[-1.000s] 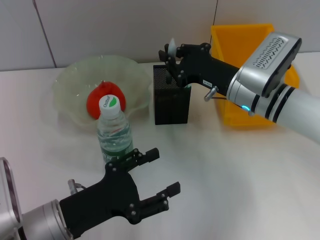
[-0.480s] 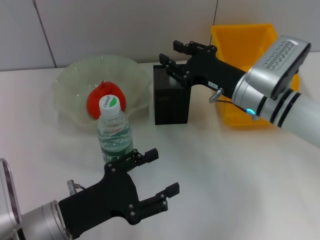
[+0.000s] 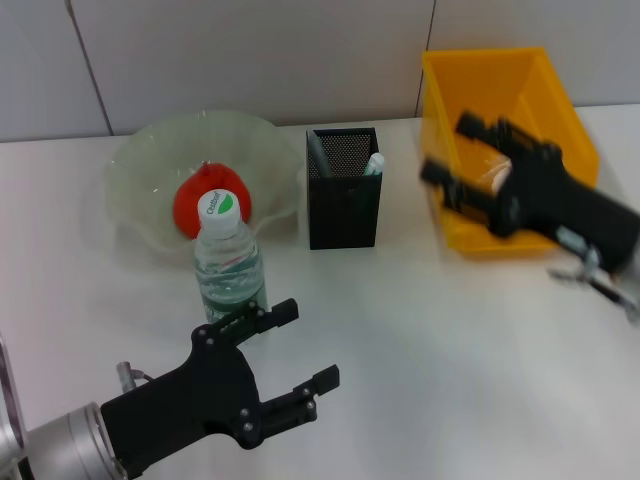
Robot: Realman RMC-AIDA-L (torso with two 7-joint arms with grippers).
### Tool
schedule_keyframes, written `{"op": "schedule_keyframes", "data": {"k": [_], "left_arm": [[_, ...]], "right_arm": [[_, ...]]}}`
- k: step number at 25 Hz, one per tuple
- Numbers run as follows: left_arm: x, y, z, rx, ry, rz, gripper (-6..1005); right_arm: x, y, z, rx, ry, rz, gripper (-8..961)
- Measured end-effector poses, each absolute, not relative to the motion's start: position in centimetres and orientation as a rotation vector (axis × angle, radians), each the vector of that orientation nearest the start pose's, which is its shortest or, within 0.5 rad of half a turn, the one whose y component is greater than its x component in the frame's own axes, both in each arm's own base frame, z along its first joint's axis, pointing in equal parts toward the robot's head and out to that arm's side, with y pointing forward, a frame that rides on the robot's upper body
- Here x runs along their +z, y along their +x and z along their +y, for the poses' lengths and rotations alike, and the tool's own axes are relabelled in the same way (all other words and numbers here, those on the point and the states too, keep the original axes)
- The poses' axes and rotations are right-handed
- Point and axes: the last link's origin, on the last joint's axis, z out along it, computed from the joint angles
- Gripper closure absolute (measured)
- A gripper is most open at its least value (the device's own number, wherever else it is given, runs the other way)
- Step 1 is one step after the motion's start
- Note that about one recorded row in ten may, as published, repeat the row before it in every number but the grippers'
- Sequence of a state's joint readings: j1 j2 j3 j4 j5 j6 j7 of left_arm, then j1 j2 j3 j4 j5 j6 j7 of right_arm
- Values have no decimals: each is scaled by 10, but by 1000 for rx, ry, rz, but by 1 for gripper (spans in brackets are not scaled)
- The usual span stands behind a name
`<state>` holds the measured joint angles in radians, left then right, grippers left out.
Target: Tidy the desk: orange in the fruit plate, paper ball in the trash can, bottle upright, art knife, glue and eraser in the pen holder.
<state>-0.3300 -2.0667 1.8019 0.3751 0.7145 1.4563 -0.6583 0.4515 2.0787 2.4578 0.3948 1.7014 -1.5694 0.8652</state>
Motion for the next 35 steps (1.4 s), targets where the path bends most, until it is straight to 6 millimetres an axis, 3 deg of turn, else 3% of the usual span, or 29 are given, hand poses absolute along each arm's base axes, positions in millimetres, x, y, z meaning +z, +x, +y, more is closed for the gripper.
{"op": "schedule_keyframes", "data": {"k": [2, 3, 8, 11, 13, 35], "left_arm": [[-79, -249, 251, -1110, -2568, -253, 212], [-79, -249, 251, -1110, -2568, -253, 212], [-77, -256, 253, -1075, -2579, -268, 212], [-77, -256, 253, -1075, -2579, -268, 212], [-63, -272, 256, -1022, -2553, -287, 213], [-54, -276, 261, -1029, -2494, -314, 212]], "right_arm": [[8, 278, 292, 1064, -2335, 273, 231], [8, 278, 292, 1064, -2335, 273, 215], [-9, 293, 252, 991, -2504, 288, 183], [-12, 296, 247, 977, -2523, 303, 183], [-16, 298, 244, 963, -2547, 321, 183], [-24, 296, 251, 953, -2565, 361, 183]]}}
